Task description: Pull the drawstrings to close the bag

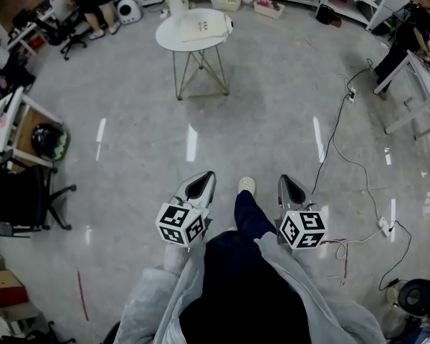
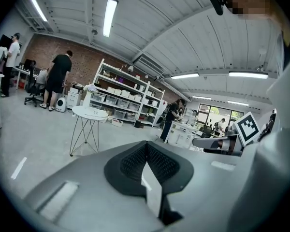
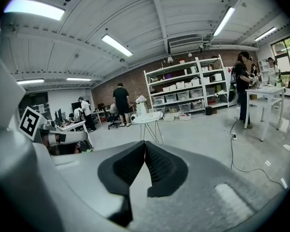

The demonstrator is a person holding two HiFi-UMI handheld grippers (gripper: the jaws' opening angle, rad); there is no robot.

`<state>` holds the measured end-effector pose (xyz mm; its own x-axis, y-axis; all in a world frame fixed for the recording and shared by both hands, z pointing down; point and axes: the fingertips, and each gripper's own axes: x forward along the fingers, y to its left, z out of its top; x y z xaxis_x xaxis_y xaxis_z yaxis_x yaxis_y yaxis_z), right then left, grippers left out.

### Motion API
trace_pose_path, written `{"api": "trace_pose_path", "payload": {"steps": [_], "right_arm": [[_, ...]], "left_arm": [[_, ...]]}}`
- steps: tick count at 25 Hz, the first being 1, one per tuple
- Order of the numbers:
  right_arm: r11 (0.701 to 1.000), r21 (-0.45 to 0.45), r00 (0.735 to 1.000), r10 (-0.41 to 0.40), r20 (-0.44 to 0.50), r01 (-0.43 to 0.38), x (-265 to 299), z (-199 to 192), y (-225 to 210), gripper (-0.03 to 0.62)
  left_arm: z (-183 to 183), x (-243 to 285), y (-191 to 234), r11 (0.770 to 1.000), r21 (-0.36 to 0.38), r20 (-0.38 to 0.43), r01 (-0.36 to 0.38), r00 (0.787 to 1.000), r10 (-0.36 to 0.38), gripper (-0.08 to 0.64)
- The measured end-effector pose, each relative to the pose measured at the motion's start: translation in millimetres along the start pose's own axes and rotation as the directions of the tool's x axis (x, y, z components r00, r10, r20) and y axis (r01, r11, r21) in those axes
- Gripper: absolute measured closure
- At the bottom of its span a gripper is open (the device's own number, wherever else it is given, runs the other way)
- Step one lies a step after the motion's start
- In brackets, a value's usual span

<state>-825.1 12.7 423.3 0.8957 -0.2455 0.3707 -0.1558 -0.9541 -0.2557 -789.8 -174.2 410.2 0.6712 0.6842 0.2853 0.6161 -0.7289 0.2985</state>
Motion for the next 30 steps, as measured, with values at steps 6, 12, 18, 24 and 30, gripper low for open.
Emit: {"api": "trace_pose_path", "payload": {"steps": [6,12,18,24,30], "right_arm": [[1.0,0.027,1.0,0.013,-0.005,-0.013,35.2,11.8,-15.9,0.444],[0.999,0.038,1.0,-0.002,-0.021,0.003,79.2,36.9,-52.2,0.4],[0.999,0.046,1.0,-0.002,-0.024,0.003,131.7,68.9,-83.0,0.399],[0.998,0.043,0.997,0.047,-0.054,-0.045,176.8,84.3,-101.5,0.326],[0.996,0.049,0.996,0.08,-0.029,-0.078,210.4,101.0,-119.5,0.249]], "left_arm": [[10.4,26.6,23.9,0.999,-0.033,0.012,-0.018,1.0,0.019,0.436],[34.3,81.3,53.3,0.999,-0.034,0.001,-0.039,0.999,0.039,0.344],[62.8,135.8,76.0,0.999,-0.043,0.002,-0.029,1.0,0.029,0.291],[81.8,181.0,95.8,0.998,-0.044,0.015,-0.044,0.999,0.044,0.27],[90.8,211.2,111.2,0.996,-0.046,0.04,-0.079,0.996,0.081,0.213]]}}
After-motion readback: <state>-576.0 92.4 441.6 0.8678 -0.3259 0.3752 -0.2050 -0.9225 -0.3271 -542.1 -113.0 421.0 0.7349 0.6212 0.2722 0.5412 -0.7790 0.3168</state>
